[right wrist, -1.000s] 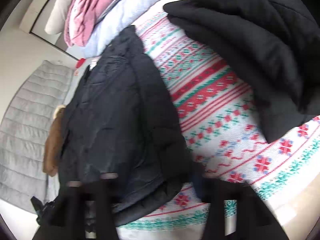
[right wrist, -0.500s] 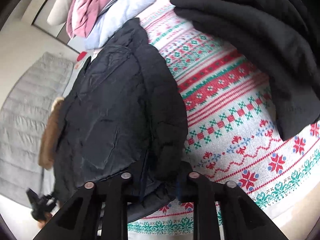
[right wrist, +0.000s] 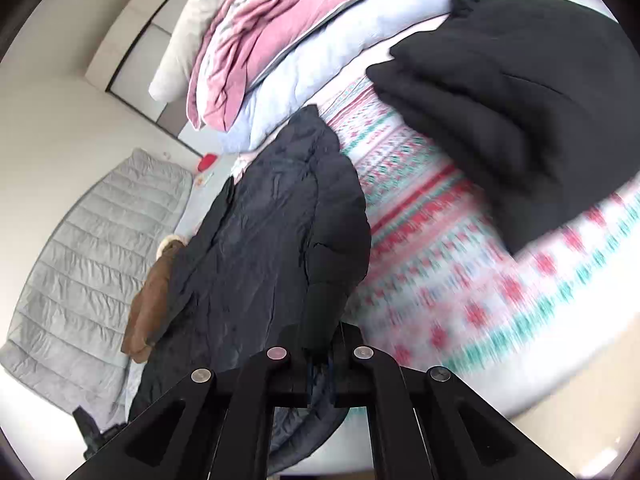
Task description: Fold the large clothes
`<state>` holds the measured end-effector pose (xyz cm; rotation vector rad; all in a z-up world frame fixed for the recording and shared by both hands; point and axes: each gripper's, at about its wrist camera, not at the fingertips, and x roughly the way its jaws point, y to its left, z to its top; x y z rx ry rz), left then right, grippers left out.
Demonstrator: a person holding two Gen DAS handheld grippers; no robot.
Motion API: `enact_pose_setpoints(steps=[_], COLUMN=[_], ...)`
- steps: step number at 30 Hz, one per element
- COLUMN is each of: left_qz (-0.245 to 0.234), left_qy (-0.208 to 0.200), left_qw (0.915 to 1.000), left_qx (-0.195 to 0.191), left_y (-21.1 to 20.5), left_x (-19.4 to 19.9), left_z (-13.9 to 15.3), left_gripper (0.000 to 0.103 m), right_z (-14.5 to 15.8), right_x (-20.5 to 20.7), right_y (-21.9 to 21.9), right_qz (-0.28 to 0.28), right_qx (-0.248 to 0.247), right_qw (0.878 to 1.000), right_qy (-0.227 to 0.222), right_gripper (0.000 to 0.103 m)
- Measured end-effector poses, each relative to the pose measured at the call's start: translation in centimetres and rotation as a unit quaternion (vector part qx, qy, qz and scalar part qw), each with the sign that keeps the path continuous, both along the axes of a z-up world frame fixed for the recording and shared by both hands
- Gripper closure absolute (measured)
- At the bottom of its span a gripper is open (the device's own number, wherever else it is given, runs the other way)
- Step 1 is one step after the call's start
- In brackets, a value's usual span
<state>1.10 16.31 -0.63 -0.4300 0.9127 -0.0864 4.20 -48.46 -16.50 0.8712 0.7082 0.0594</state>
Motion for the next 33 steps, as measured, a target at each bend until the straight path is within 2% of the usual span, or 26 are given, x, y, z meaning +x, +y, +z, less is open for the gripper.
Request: enact_pose_setpoints(steps=[3, 6, 8, 11, 16, 21, 23, 25, 28, 33], left_qz=[-0.004, -0.011, -0.01, -0.005, 0.006, 0.003, 0.001, 0.001, 0.007, 0.009], left_qy=[-0.011, -0.011, 0.0, -0.007, -0.021, -0.052, -0.066, -0.073, -0.05, -0.051], left_qw=[0.9999, 0.9996, 0.9995, 0.9997, 0.9998, 0.9979, 0.997, 0.9969, 0.9976, 0.9974], left_qx=[0.007, 0.023, 0.03, 0.025, -0.002, -0.04, -0.041, -0.029, -0.047, -0.049], left_y=[0.0, -0.1, -0.4, -0.5, 0.2, 1.0, 1.1, 0.9, 1.3, 1.0], left_x=[-2.7, -3.4, -2.9, -2.9, -4.7, -7.3, -7.9, -7.6, -6.7, -6.8], left_z=[0.4, 0.3, -0.2, 0.2, 1.5, 4.8, 6.2, 6.6, 5.6, 6.2], left_gripper=[0.098, 0.098, 0.098, 0.098, 0.098, 0.098, 0.098, 0.098, 0.099, 0.099], right_z=[0.0, -0.4, 0.1, 1.6, 2.0, 4.2, 5.8, 6.5, 5.3, 5.6], right_x=[-3.7, -4.5, -4.6, -5.9, -8.3, -11.1, -11.9, -11.5, -10.8, -11.3], right_y=[-0.3, -0.7, -0.3, 0.3, -0.1, -0.8, -0.7, -0.3, -0.2, -0.4], right_qz=[-0.017, -0.024, -0.021, -0.009, -0.011, -0.008, -0.006, 0.0, 0.001, -0.001], right_qx=[0.024, 0.036, 0.024, 0.019, 0.05, 0.092, 0.086, 0.073, 0.096, 0.12], right_qw=[0.999, 0.999, 0.999, 0.998, 0.996, 0.988, 0.985, 0.987, 0.988, 0.983], right_qy=[-0.03, -0.029, -0.033, -0.06, -0.08, -0.127, -0.146, -0.144, -0.12, -0.136], right_gripper=[0.1, 0.1, 0.1, 0.1, 0.1, 0.1, 0.1, 0.1, 0.1, 0.1])
